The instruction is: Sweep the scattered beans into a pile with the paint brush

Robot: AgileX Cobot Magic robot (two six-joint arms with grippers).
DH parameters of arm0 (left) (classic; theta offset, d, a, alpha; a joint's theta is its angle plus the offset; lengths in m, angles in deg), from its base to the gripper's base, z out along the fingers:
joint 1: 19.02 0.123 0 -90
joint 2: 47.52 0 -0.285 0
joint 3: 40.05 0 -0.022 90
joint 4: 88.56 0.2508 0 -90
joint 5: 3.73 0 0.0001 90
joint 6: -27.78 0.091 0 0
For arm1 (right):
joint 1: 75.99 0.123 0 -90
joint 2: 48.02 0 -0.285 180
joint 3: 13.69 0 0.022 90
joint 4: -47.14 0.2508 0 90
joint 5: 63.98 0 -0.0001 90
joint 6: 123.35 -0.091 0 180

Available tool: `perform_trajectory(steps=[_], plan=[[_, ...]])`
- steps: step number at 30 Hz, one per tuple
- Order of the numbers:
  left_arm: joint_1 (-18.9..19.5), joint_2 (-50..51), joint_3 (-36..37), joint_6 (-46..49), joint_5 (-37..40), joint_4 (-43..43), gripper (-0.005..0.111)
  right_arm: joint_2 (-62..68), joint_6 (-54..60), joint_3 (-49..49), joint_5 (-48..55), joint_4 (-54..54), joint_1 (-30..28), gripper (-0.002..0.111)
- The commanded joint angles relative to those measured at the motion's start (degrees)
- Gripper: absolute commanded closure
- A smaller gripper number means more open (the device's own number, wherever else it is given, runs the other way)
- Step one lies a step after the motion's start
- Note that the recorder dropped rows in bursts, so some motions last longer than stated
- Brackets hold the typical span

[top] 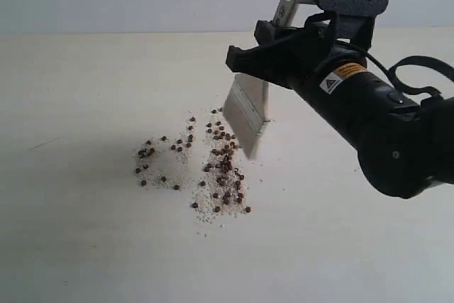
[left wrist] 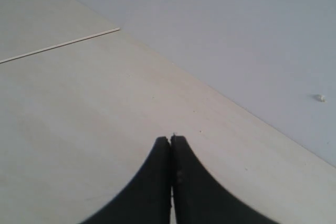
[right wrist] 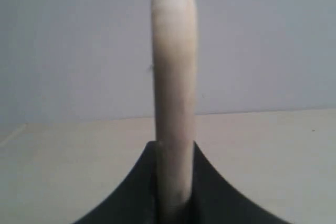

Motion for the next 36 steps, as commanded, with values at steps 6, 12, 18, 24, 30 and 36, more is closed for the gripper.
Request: perform_trajectory(steps=[6,12,18,24,30,36], plan=[[0.1,-0.4,-0.1,0.0,-0.1,-0.3,0.107,10.1,-17.8,-0.3,-14.0,-3.0,0.1,0.108],[0.1,-0.4,-0.1,0.0,-0.1,-0.3,0.107,14.6,-25.0,1.2,-16.8,-2.6,1.9,0.108],[0.1,-0.4,-0.1,0.0,-0.1,-0.3,0.107,16.3,-19.4,5.7,-17.4,12.3,9.6,0.108],[0.1,-0.4,-0.1,0.0,-0.1,-0.3,0.107,18.5,-8.7,13.3,-17.6,23.3,16.4,0.108],[0.1,-0.4,-0.1,0.0,-0.1,-0.3,0.107,24.0,-7.8,20.5,-17.8,24.6,19.1,0.108],[0.1,-0.4,-0.1,0.0,-0.1,-0.3,0.107,29.0,-8.1,26.6,-15.0,26.0,20.1,0.108]])
